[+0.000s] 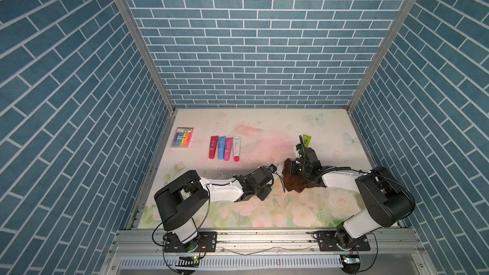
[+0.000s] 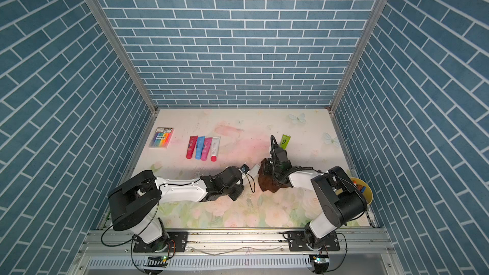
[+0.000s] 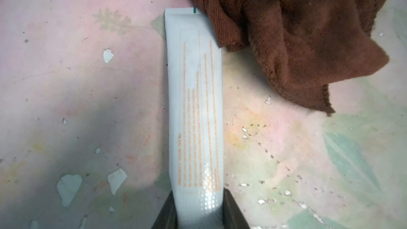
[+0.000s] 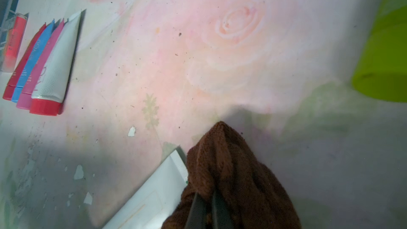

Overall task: Wipe the surface of the toothpaste tube
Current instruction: Wipe the dirt from the toothpaste tube.

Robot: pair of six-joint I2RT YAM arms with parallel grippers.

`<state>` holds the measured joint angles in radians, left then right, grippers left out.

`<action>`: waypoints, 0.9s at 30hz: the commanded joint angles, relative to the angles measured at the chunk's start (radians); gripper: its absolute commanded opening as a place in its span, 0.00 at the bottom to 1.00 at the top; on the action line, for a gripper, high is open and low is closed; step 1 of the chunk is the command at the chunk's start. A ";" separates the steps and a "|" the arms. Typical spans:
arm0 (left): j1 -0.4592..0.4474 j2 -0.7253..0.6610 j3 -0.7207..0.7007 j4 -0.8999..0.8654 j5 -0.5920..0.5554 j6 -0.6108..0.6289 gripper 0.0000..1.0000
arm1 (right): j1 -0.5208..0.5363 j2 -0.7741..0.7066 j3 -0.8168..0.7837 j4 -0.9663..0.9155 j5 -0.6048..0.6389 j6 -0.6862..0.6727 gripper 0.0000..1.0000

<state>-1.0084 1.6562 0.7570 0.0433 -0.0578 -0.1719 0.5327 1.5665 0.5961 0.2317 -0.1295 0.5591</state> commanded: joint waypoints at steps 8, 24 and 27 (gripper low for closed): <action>-0.007 0.008 -0.004 0.004 0.035 0.018 0.00 | 0.180 -0.092 -0.091 -0.054 -0.141 0.024 0.00; -0.012 -0.007 -0.013 0.009 0.037 0.023 0.00 | 0.147 0.079 -0.053 -0.049 -0.061 0.073 0.00; -0.018 -0.010 -0.013 0.008 0.033 0.023 0.00 | 0.056 0.106 -0.044 -0.122 0.025 0.036 0.00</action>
<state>-1.0027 1.6558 0.7540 0.0422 -0.0856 -0.1715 0.6842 1.5764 0.5804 0.3218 -0.3084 0.6128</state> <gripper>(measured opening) 0.305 0.057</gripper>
